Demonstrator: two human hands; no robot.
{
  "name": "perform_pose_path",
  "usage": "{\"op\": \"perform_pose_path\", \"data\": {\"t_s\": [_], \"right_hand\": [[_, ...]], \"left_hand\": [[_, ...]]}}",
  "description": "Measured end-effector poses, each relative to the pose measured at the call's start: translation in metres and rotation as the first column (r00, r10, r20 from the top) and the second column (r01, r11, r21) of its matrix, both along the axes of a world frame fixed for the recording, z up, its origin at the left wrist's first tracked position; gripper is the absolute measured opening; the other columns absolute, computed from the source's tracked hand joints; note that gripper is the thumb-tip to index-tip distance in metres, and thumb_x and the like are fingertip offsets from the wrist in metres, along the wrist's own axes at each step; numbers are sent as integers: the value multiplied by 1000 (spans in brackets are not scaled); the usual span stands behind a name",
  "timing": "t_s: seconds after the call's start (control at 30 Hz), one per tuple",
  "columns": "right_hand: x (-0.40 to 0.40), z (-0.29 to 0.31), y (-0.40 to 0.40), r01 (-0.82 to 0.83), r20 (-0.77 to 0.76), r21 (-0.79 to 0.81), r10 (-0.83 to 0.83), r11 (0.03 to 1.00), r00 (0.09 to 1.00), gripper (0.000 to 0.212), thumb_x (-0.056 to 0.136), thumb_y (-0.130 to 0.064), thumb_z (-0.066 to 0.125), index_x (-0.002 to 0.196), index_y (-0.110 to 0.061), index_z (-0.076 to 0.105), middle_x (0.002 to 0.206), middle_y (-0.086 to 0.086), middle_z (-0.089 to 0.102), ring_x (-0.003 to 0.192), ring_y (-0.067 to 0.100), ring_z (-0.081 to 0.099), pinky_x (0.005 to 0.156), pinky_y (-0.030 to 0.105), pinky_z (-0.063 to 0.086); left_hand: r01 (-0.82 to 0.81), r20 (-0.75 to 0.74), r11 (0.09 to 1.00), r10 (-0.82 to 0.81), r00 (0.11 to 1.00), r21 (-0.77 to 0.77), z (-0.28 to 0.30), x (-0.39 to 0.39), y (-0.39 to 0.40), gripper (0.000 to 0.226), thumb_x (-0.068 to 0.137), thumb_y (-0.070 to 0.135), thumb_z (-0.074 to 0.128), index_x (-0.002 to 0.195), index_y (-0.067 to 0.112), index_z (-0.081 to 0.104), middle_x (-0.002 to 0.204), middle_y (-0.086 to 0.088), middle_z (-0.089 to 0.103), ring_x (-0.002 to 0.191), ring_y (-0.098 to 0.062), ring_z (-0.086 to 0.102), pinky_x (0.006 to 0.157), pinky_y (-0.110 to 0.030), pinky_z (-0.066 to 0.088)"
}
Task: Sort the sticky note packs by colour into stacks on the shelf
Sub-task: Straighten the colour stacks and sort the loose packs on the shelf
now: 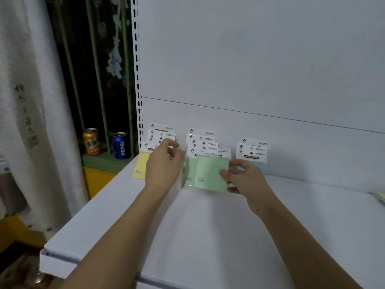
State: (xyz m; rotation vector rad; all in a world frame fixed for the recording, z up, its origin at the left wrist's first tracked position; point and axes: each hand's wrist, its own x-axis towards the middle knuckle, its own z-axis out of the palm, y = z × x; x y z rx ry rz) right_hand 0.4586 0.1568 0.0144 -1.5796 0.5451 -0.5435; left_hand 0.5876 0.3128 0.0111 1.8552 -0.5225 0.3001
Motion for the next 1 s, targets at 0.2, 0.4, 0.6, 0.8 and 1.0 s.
{"op": "perform_pose_path", "data": {"t_s": [0.2,0.4,0.6,0.8,1.0], "right_hand": [[11,-12,20,-17,7,-100,17,995,1000,20,84,-1,71,96,-10,59,93,11,70,62,12,66,47,20,51],[26,-23,21,102,-57,-393,-135,914,989,26,78,-18,78,97,-17,60,84,-6,52,71,10,52,66,25,47],[26,-31,27,124,-60,-550,-187,826,981,41,77,-26,77,102,-19,45,84,-3,48,72,9,48,60,21,35],[14,-5,22,107,-86,-547,-184,830,979,21,89,-35,60,76,-19,57,72,-3,65,74,19,62,75,38,53],[-11,18,18,-81,-290,-641,-143,764,946,24,89,-34,58,71,-18,61,70,-2,71,58,11,60,75,38,56]], "left_hand": [[-6,3,1000,6,1000,4,3,-7,3,9,92,23,54,96,21,62,73,13,58,64,-13,55,62,-30,43],[-30,35,997,27,999,72,0,-5,2,12,92,24,53,98,22,62,72,15,57,70,-11,58,65,-30,43],[-110,162,955,67,984,276,-8,2,1,17,89,30,51,91,21,65,81,9,66,80,-17,60,65,-34,50],[-75,163,897,3,987,435,4,-3,7,23,88,36,50,94,21,67,90,2,68,87,-22,60,73,-39,53],[41,87,821,-110,990,570,22,-11,21,21,89,38,49,96,26,64,95,8,65,90,-17,60,70,-29,46]]}}
